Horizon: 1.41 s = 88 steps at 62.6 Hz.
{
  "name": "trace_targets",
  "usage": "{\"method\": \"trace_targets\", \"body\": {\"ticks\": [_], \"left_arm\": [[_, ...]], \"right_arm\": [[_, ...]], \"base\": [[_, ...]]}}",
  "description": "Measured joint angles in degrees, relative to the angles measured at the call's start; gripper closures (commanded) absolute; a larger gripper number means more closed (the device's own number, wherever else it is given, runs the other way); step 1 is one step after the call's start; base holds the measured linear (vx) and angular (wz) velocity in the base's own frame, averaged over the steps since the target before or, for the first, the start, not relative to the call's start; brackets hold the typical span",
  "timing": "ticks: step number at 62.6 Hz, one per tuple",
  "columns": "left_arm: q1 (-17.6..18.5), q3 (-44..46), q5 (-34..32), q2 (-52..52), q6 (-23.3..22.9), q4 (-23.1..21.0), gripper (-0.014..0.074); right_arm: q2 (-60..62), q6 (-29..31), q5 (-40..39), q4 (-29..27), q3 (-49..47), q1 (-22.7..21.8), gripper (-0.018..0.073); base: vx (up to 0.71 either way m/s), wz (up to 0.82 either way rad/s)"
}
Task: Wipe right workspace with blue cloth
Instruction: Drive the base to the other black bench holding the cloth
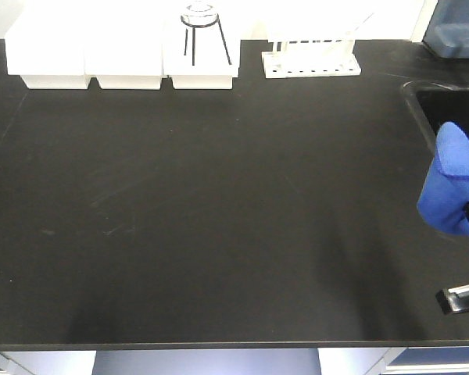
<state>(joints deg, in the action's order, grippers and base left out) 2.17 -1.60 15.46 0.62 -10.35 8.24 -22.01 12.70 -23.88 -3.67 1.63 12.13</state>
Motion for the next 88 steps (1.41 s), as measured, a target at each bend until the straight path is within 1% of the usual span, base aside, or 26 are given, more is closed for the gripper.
{"method": "trace_targets", "body": {"ticks": [62,88], "left_arm": [[0.00,0.00,0.00,0.00,0.00,0.00,0.0602],[0.00,0.00,0.00,0.00,0.00,0.00,0.0602]], "right_arm": [[0.16,0.36,1.13,0.00,0.04,0.00,0.0562],[0.16,0.40,1.14,0.00,0.04,0.00,0.0562]], "base": [[0.00,0.00],[-0.16,0.02]]}}
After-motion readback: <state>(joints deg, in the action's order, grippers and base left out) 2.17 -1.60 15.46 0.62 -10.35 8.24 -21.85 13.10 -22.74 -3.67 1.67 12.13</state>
